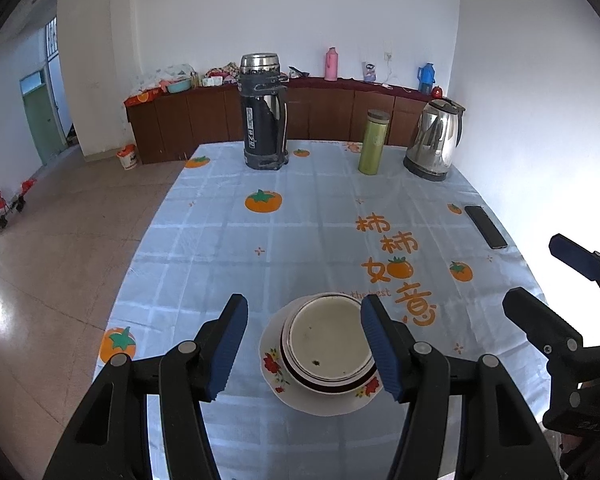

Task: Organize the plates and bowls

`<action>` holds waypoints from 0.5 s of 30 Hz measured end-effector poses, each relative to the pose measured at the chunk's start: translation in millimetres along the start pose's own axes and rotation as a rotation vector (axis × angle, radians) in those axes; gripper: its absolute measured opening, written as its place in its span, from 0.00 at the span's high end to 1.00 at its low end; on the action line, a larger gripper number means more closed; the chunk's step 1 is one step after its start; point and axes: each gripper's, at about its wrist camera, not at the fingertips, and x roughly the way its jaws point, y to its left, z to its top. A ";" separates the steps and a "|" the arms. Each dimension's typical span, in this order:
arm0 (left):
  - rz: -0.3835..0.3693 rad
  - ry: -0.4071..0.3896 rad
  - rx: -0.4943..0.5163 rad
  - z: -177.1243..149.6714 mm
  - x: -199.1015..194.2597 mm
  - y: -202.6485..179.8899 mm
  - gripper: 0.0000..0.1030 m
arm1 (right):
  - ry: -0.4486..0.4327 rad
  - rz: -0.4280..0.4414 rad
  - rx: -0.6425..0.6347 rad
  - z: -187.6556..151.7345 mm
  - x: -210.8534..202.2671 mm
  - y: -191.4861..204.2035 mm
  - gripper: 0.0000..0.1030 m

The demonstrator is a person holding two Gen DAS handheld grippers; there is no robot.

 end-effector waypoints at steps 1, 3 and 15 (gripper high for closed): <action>0.000 -0.002 0.003 0.1 -0.5 -0.8 0.40 | -0.003 0.000 0.000 0.2 -1.2 0.5 0.11; 0.003 -0.002 0.007 0.5 0.0 -1.7 0.40 | -0.005 0.001 0.000 -0.1 -2.6 1.1 0.11; 0.004 0.013 0.011 1.9 4.9 -4.2 0.40 | -0.006 0.002 0.002 0.7 -1.5 0.5 0.11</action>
